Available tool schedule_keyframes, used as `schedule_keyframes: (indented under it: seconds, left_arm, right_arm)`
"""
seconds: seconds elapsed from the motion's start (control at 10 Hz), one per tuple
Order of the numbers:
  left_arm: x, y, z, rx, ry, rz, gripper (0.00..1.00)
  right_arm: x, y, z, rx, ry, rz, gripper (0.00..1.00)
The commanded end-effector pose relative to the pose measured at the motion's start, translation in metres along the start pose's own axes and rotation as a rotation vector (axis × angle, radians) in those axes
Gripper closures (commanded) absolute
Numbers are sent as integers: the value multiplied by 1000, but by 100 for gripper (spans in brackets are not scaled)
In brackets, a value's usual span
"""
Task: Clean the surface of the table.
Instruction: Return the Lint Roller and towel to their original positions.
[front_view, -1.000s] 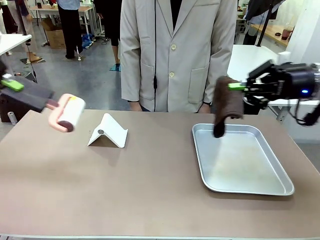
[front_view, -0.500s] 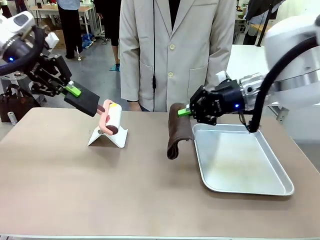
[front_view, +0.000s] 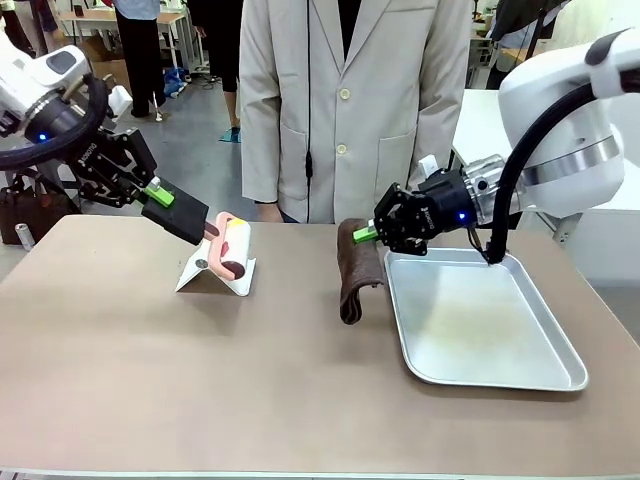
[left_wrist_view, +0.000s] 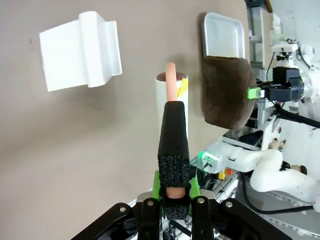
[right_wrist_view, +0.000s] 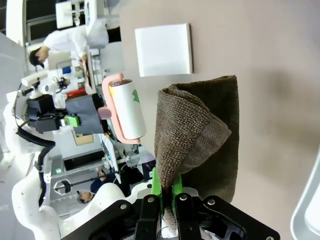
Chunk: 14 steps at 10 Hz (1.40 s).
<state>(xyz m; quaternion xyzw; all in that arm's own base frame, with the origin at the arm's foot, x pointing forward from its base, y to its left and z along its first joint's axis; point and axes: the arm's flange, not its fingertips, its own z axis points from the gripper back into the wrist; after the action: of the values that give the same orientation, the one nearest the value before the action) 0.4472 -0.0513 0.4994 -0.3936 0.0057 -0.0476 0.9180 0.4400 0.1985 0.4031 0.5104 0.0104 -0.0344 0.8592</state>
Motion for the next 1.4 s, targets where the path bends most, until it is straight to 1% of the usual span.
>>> schedule_keyframes:
  seconds: [0.0,0.4,0.5,0.6,0.7,0.8,0.9,1.0,1.2,1.3]
  left_arm:
    - [0,-1,-3,20,9,-8,78]
    - [1,2,-2,10,10,-1,78]
    - [17,-3,-17,31,32,18,78]
    - [54,-7,-38,65,40,66,78]
    - [55,-8,-38,62,41,67,78]
    - [63,-8,-40,51,30,66,78]
    - [74,-7,-45,52,7,58,78]
    - [79,-5,-51,76,-4,64,78]
    - [84,-2,-51,107,3,62,78]
    - [88,1,-51,118,10,36,78]
  right_arm:
    - [-3,-3,-6,-9,13,-1,91]
    - [-2,-3,-4,-3,11,-3,91]
    - [17,-4,-17,-22,34,-18,91]
    - [48,-13,-46,-28,57,-60,91]
    - [49,-13,-47,-26,64,-58,91]
    - [55,-12,-58,-41,66,-61,91]
    - [63,-11,-72,-87,39,-70,91]
    - [66,-10,-82,-94,79,-65,91]
    - [70,-12,-86,-103,93,-84,91]
    - [73,-13,-89,-98,87,-97,91]
